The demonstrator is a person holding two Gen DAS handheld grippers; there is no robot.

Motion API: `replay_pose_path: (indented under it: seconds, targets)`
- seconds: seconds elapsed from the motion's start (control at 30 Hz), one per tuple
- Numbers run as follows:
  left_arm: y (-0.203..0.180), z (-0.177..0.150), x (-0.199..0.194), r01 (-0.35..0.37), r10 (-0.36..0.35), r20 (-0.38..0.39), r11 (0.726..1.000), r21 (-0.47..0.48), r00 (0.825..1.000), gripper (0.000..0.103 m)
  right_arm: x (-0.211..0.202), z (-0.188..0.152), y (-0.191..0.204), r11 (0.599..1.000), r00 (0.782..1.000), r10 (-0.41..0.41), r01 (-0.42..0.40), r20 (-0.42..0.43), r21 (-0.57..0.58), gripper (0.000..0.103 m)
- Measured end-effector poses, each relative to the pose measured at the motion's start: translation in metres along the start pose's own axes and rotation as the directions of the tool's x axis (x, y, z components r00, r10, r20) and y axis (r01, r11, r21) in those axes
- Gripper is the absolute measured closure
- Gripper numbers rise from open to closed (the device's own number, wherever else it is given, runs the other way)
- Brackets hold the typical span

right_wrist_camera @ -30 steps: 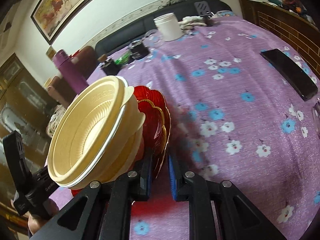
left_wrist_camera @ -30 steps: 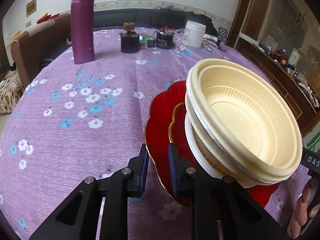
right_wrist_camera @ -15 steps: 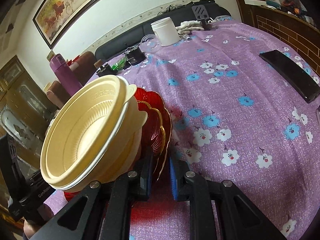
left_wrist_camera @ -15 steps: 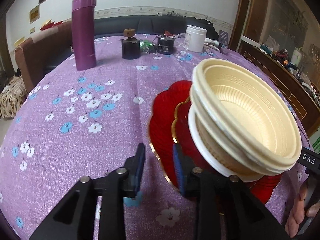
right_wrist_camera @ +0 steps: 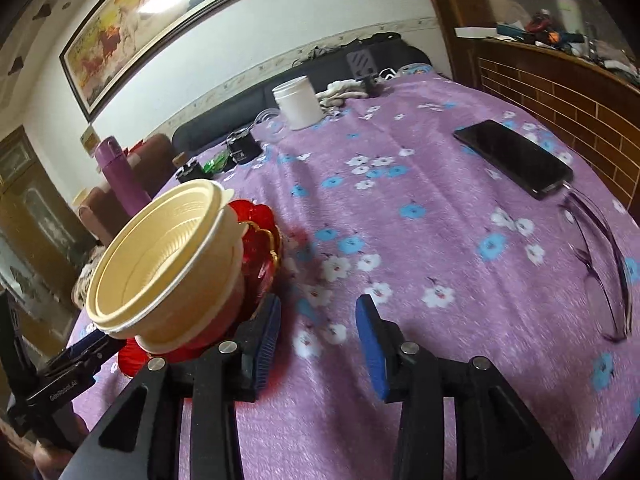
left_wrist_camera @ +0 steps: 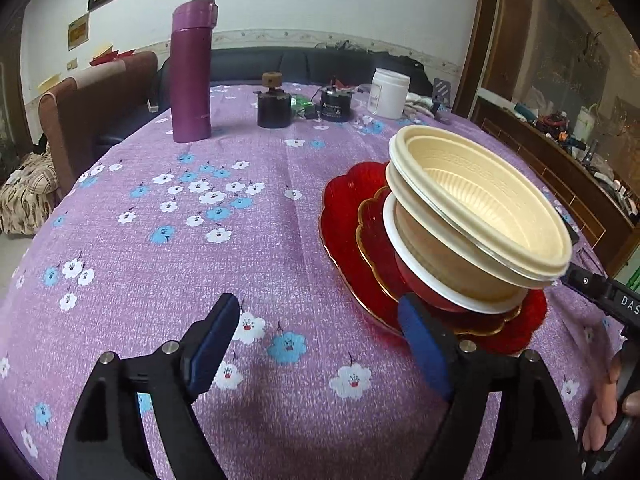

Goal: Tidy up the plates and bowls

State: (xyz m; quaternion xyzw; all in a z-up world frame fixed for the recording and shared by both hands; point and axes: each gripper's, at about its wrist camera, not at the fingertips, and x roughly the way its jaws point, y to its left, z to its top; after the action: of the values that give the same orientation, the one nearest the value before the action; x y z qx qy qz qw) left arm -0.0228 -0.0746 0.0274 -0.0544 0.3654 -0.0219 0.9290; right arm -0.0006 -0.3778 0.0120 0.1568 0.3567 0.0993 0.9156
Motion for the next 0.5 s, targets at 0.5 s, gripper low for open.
replay_pose_path:
  seconds: [0.5]
  targets:
    - [-0.014, -0.026, -0.026, -0.043, 0.038, 0.056, 0.996, 0.078, 0.998, 0.019, -0.026, -0.038, 0.051, 0.976, 0.992, -0.013, 0.040, 0.122, -0.214, 0.037]
